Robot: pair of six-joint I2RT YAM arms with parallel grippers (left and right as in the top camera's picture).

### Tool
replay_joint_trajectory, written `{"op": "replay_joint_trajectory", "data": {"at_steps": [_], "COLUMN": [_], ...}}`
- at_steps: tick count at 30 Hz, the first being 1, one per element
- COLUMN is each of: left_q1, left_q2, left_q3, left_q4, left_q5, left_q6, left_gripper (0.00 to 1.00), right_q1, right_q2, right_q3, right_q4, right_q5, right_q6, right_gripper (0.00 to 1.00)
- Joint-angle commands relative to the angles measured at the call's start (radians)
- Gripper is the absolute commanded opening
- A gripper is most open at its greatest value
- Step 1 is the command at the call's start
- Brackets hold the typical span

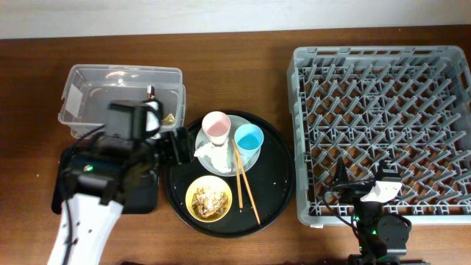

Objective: Sort waste into correct bins and load items into the dishwasher rack
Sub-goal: 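Grasp the sachet with the left gripper and drop it into the clear bin, then grasp the white tissue on the plate with the left gripper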

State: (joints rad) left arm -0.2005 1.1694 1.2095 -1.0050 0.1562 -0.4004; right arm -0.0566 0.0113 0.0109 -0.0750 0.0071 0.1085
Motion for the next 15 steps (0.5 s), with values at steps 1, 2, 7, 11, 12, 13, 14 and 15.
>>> {"op": "replay_joint_trajectory", "data": {"at_steps": [1,2,7,11,12,13,14,15], "left_q1": [-0.175,-0.217,-0.338,-0.397,-0.408,-0.41,-0.41,-0.41], "left_q2": [0.114,0.163,0.375,0.425,0.426,0.426,0.426,0.426], "left_q3": [-0.021,-0.021,-0.021,-0.033,-0.044,-0.052,-0.07,-0.096], "left_q4": [0.005,0.007,0.1,0.15,0.182,0.193,0.214,0.249], "left_q5": [-0.117,-0.143,-0.146,-0.316,-0.322,-0.324,-0.345,-0.348], "left_q6": [0.005,0.005,0.017,0.064,0.116,0.129,0.13,0.13], "left_gripper": [0.73,0.72,0.72,0.72,0.72,0.72,0.72,0.73], "right_q1": [-0.004,-0.004,-0.004,-0.004,-0.004,-0.004,-0.004,-0.004], "right_q2": [-0.006,-0.006,-0.006,-0.006,-0.006,-0.006,-0.005,-0.005], "right_q3": [-0.005,-0.005,-0.005,-0.005,-0.005,-0.005,-0.005,-0.005], "right_q4": [-0.005,-0.005,-0.005,-0.005,-0.005,-0.005,-0.005,-0.005], "right_q5": [0.005,0.005,0.005,0.005,0.005,0.005,0.005,0.005], "right_q6": [0.005,0.005,0.005,0.005,0.005,0.005,0.005,0.005], "right_gripper": [0.98,0.98,0.98,0.98,0.99,0.98,0.98,0.98]}}
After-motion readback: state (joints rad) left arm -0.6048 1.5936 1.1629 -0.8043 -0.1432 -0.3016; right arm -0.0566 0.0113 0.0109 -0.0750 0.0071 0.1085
